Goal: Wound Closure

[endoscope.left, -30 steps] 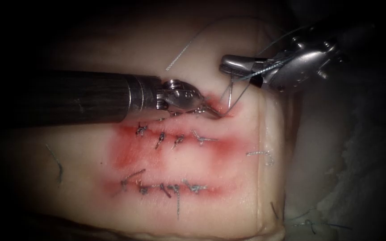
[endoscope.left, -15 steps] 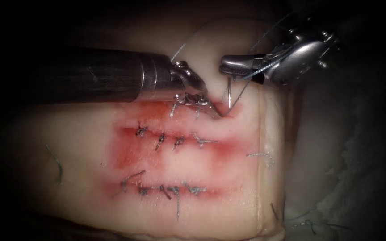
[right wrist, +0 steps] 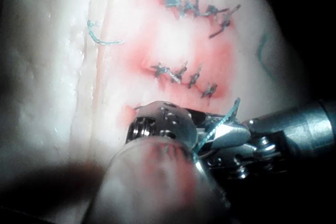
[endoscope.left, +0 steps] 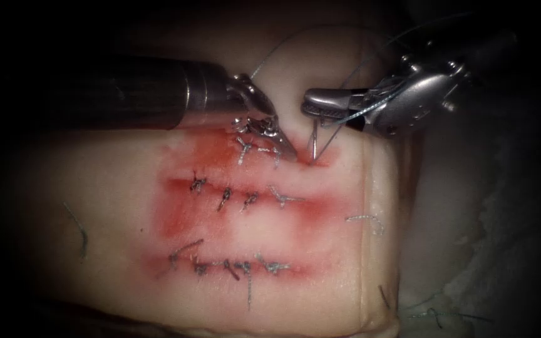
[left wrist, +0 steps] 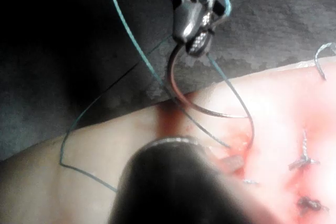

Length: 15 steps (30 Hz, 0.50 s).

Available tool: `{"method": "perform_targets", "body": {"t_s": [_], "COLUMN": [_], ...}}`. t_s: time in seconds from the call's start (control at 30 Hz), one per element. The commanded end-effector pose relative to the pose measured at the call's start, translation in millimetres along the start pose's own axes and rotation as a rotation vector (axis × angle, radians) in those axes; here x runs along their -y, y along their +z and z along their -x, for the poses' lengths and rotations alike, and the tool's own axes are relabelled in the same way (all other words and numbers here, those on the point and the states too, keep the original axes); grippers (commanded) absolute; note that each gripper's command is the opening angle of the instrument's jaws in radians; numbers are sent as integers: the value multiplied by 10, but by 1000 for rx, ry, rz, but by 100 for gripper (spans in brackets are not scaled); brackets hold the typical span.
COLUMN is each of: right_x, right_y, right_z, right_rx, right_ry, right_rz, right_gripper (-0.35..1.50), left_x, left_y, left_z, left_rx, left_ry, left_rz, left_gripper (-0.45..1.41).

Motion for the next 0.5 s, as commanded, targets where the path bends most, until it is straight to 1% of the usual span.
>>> {"method": "perform_targets", "body": {"t_s": [0.03,0.13,0.2,0.27,0.33,0.5], "right_x": [2,3,-1,-5,-10,-14], "right_y": [6,4,3,3,2,2], "right_z": [-2,0,0,-2,-6,-9], "right_rx": [9,22,39,91,151,193], "right_ry": [-4,-9,-19,-26,-34,-28], "right_rz": [-2,-5,-45,-81,-93,-99], "right_gripper": [-35,-35,-35,-35,-35,-35], "left_x": [-6,-7,-8,-9,-9,-8], "left_y": [3,5,7,11,16,23], "left_z": [11,11,9,5,-2,-11], "left_rx": [4,7,9,1,-16,-39], "left_ry": [16,21,22,30,34,42], "left_rz": [6,7,12,8,-7,-25], "left_gripper": [-45,-45,-45,-45,-45,-45]}}
